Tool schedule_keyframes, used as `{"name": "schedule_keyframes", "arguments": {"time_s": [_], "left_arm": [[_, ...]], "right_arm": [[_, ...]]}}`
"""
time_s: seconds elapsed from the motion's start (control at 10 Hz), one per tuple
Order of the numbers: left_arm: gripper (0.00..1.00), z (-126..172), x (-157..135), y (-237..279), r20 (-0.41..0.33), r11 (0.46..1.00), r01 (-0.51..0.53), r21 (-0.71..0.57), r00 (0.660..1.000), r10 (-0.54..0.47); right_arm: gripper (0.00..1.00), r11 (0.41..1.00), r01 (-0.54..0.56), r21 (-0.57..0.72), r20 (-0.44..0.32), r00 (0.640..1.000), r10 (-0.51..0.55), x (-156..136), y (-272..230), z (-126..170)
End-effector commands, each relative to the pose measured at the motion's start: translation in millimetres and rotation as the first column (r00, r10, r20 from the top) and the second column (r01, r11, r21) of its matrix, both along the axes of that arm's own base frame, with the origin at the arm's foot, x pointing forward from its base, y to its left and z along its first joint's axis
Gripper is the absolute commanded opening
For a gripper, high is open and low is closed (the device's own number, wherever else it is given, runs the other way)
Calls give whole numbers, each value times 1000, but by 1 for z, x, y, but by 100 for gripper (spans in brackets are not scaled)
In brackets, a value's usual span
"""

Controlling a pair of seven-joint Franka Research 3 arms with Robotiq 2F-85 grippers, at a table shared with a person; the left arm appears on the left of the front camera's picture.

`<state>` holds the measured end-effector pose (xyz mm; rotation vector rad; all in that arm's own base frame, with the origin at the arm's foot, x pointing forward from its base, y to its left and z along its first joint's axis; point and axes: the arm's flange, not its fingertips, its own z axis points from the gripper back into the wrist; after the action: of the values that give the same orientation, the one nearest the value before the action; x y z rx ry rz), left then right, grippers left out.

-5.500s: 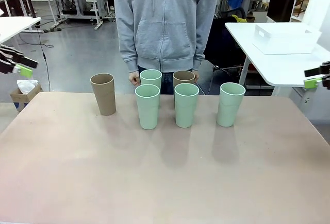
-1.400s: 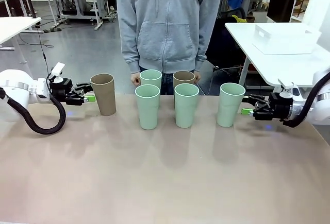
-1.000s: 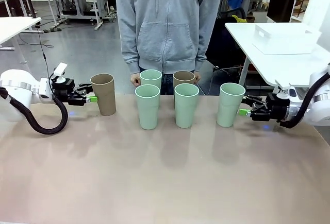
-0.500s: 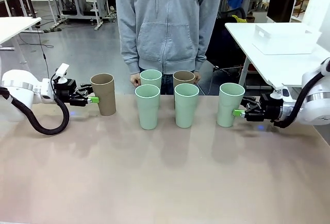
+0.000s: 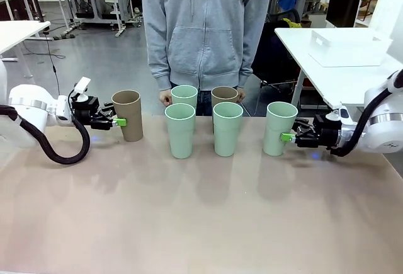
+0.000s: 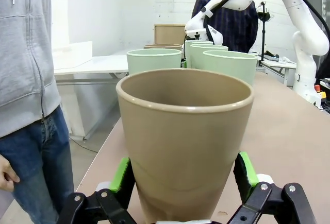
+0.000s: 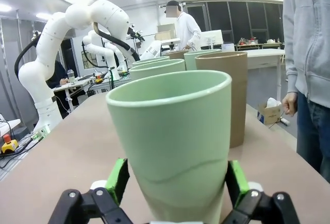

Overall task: Stack the cups and store them in the basket.
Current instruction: Pick up two Reusable plastic cups , one in each hand.

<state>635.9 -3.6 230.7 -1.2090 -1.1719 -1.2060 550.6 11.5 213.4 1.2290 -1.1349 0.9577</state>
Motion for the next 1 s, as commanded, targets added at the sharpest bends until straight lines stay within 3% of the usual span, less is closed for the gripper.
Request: {"name": "schedule_keyframes", "arguments": {"time_s": [0.0, 0.9], "left_arm": [[100, 5, -4, -8, 15, 1000, -13, -10, 1000, 13], [100, -3, 2, -30, -9, 1000, -2, -2, 1000, 2]], "right_arm": [[100, 1000, 21, 1, -35, 999, -21, 11, 13, 0], [100, 1000, -2, -3, -54, 999, 1, 19, 31, -6]]}}
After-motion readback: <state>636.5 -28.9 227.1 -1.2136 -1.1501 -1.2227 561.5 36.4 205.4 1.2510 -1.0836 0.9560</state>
